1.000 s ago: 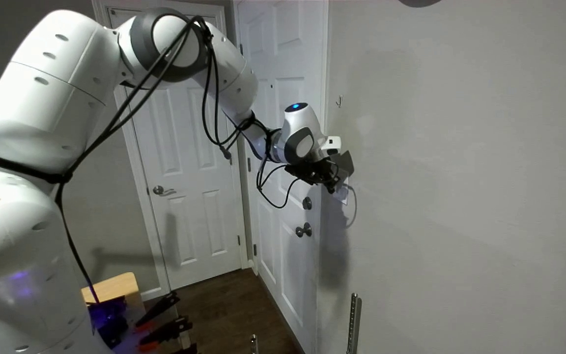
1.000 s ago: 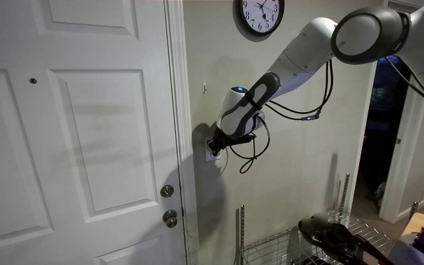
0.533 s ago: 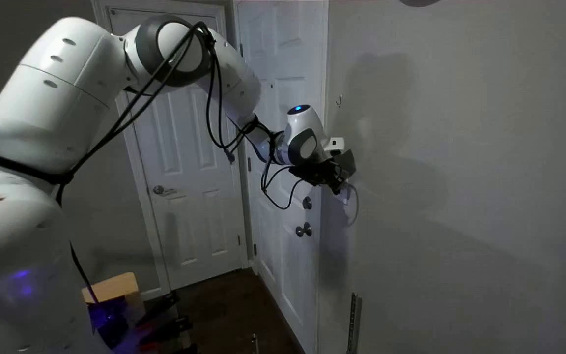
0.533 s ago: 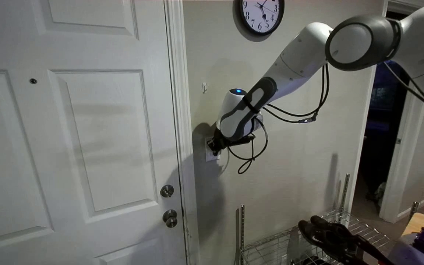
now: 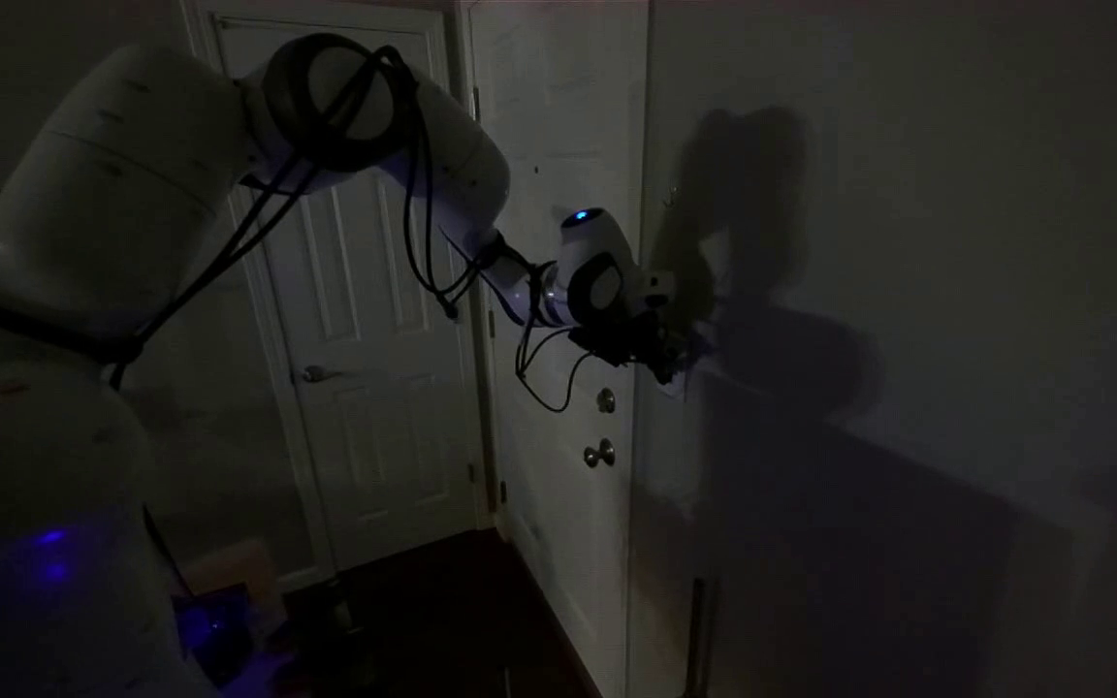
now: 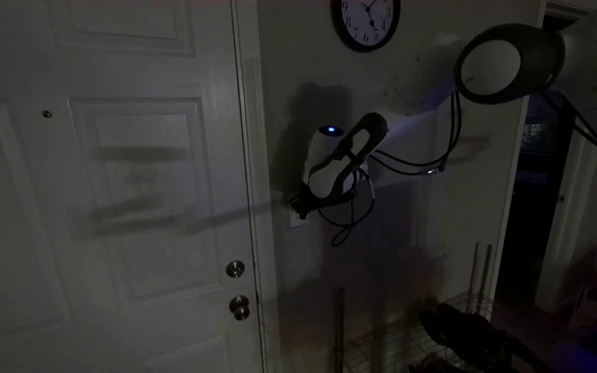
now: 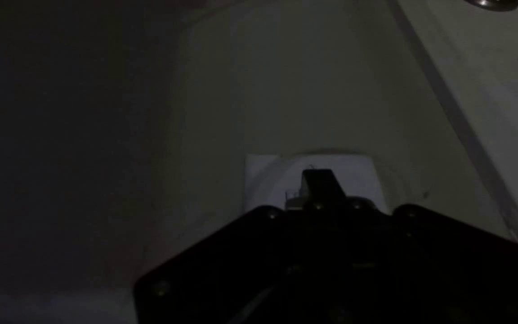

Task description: Flip the switch on the wall

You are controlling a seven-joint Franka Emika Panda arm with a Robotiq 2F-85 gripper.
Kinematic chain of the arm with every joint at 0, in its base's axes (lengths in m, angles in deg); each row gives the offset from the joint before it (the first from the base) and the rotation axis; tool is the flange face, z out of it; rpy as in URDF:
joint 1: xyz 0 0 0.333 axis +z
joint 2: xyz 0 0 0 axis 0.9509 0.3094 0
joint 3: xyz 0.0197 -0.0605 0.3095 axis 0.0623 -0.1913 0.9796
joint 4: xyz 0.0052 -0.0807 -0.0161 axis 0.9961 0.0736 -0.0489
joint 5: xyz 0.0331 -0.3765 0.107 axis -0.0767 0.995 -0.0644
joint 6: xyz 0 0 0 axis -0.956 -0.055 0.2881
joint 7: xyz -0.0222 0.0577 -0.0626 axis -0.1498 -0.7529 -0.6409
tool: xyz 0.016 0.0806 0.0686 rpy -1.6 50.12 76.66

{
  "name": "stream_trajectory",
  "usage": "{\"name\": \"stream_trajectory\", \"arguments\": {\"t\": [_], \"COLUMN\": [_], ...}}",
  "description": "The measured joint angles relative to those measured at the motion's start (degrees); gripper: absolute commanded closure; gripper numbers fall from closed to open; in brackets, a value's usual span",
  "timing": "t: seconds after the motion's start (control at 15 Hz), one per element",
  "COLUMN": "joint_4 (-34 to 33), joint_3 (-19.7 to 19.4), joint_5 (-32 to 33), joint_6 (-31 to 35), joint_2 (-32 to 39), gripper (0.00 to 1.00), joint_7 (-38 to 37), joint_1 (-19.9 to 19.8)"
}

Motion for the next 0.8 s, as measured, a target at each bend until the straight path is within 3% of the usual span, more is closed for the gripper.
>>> {"name": "stream_trajectory", "arguments": {"t": [0.13,0.47,0.8], "joint_4": [-0.3,-0.5,-0.5], "joint_3": [3.1,18.9,25.2], "joint_5": [-0.8,-7.9,-11.9], "joint_6": [-0.5,-1.3,-3.6], "joint_2": [0.0,-0.9,-1.2], "gripper": [1.00,1.00,1.00], "joint_7": [0.3,5.5,8.2], "joint_1": [-2.0,-11.0,-15.3]}}
